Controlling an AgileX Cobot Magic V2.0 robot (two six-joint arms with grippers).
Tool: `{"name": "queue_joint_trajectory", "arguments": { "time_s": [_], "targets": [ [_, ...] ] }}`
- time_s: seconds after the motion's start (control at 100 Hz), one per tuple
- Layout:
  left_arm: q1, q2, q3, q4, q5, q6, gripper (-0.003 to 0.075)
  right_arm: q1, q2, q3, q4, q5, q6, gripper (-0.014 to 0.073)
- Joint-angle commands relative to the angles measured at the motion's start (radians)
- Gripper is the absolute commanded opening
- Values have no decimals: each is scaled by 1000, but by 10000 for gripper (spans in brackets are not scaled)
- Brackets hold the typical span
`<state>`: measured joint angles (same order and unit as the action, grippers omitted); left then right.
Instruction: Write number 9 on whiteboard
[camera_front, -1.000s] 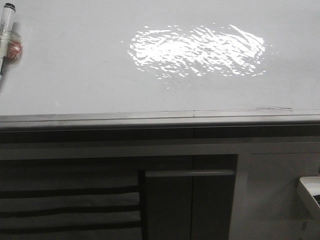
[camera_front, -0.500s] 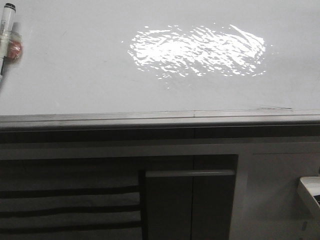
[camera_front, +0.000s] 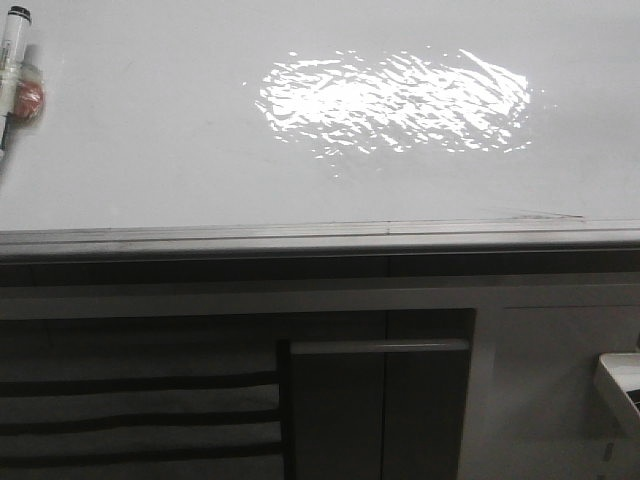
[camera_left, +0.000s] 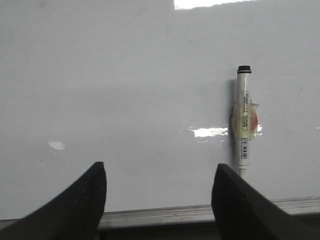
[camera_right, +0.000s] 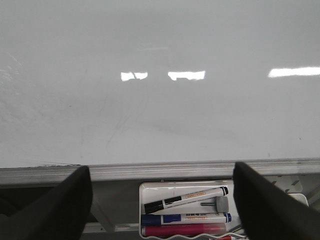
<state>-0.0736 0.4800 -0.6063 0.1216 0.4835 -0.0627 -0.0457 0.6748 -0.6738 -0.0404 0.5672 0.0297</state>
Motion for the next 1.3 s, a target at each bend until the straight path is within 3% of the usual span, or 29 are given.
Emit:
{"name": "queue_joint_trajectory", "arguments": {
  "time_s": [0.0, 0.15, 0.33, 0.64, 0.93, 1.15, 1.29],
  "targets": [
    [2, 14, -37, -39, -89, 3, 403, -2, 5, -36, -3, -77, -9, 512],
    [-8, 35, -30, -105, -101, 5, 386, -2, 5, -36, -3, -77, -9, 512],
    [-101, 162, -30, -73, -144, 9, 386, -2, 5, -36, 6, -77, -9, 512],
    [-183, 487, -32, -74, -367, 9, 386, -2, 5, -36, 8, -77, -9, 512],
    [-191, 710, -32, -75, -622, 9, 386, -2, 5, -36, 8, -77, -9, 512],
    [-191, 799, -38, -71, -679, 9, 384, -2, 5, -36, 8, -77, -9, 512],
    [-191, 826, -48, -69, -677, 9, 305, -2, 5, -36, 8, -77, -9, 512]
  ]
}}
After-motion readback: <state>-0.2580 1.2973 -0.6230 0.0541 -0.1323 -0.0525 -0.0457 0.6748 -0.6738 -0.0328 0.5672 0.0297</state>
